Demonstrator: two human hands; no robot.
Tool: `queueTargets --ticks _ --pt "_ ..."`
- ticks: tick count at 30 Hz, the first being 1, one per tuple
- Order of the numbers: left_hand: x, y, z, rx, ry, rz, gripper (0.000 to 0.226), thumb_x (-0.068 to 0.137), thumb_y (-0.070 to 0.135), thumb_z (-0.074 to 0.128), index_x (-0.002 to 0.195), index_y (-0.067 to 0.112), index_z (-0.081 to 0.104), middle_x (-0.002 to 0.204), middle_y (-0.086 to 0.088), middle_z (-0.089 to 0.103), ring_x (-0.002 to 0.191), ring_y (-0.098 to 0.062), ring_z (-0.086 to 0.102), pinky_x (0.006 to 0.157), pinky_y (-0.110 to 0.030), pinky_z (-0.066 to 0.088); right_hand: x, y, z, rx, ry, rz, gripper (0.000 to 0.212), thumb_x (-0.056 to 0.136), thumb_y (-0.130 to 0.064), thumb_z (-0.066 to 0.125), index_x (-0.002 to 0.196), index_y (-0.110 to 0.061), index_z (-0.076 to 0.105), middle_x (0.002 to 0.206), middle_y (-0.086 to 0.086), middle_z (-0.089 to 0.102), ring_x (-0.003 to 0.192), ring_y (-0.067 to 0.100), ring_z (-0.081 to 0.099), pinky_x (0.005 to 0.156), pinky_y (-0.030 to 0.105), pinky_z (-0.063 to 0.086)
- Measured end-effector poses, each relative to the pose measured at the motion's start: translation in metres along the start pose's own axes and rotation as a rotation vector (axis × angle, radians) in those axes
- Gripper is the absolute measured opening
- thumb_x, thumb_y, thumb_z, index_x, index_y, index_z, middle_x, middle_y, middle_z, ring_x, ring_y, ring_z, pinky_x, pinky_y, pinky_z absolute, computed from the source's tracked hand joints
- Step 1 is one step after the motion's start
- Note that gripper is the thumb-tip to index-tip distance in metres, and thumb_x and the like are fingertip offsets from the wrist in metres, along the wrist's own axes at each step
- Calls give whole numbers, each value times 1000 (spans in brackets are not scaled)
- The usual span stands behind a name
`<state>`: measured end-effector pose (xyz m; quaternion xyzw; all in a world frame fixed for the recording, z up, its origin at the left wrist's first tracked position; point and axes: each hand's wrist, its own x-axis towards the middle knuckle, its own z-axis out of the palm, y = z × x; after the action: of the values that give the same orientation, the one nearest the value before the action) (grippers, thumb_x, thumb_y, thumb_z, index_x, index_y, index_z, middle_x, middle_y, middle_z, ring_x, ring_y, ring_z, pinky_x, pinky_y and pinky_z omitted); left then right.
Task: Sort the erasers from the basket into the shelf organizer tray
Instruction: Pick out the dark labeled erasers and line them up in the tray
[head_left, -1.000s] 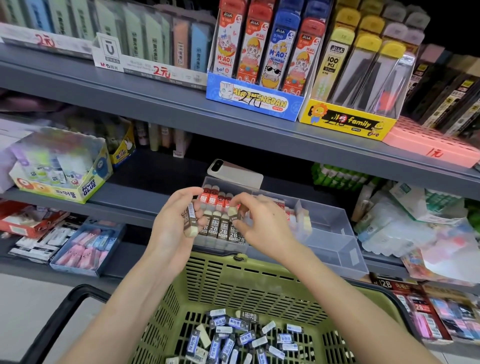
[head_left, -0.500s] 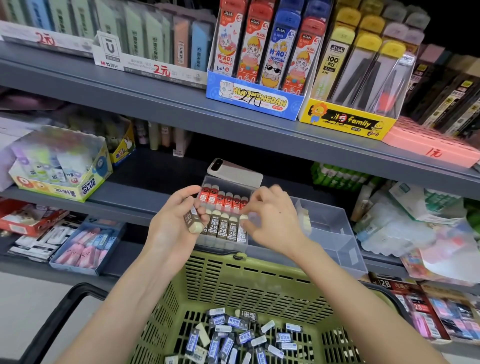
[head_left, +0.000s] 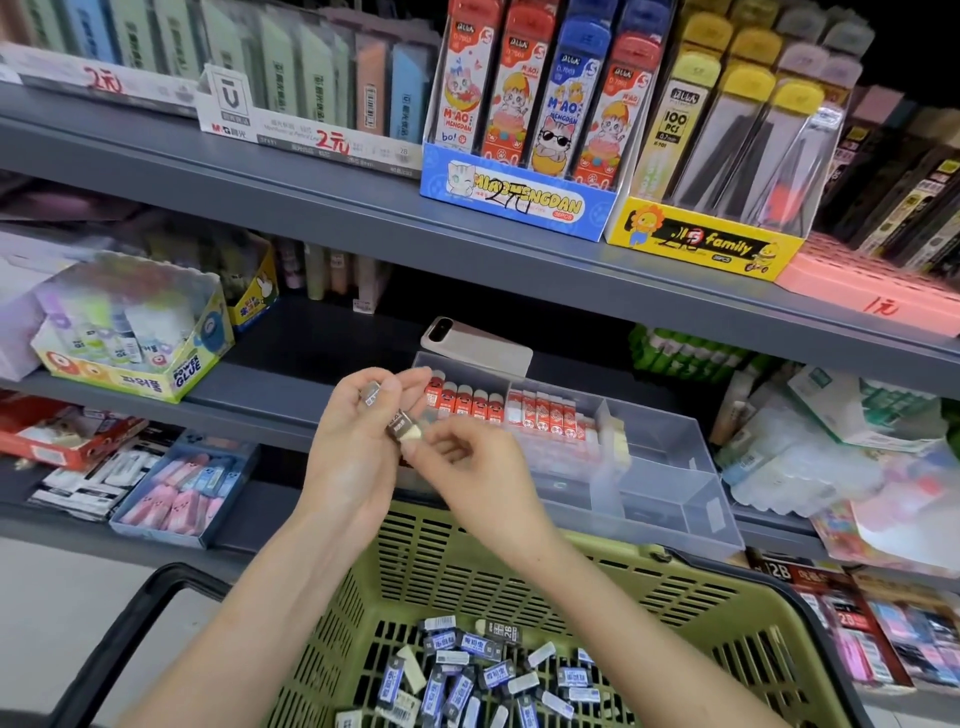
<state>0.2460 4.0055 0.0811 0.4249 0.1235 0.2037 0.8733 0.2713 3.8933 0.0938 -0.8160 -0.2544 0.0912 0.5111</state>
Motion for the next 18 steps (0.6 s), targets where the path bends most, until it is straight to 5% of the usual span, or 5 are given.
queueTargets --ticks 4,6,12,18 --pt "-2 7 -16 379 -92 86 17 98 24 45 99 16 60 111 7 70 104 -7 64 84 -21 48 14 -4 -5 560 86 234 8 91 -12 55 88 -10 61 81 8 67 72 13 61 68 25 54" --pt "-4 9 -30 648 -76 156 19 99 27 45 98 25 64 107 18 68 101 5 60 80 -11 43 29 -4 -10 634 114 294 10 93 -7 51 90 -3 59 79 11 65 68 16 61 65 25 54" --pt "-14 6 -55 1235 -49 325 24 96 22 51 118 24 59 116 13 59 109 -4 50 90 -22 36 55 1 -4 183 -57 342 11 91 -7 57 87 -1 64 68 9 60 55 16 57 62 28 54" --pt "-22 -3 -49 1341 -138 382 37 95 25 53 131 21 53 127 10 55 113 2 37 95 -17 27 54 6 13 -20 7 297 10 87 -6 61 82 -16 59 60 2 64 50 11 64 69 32 58"
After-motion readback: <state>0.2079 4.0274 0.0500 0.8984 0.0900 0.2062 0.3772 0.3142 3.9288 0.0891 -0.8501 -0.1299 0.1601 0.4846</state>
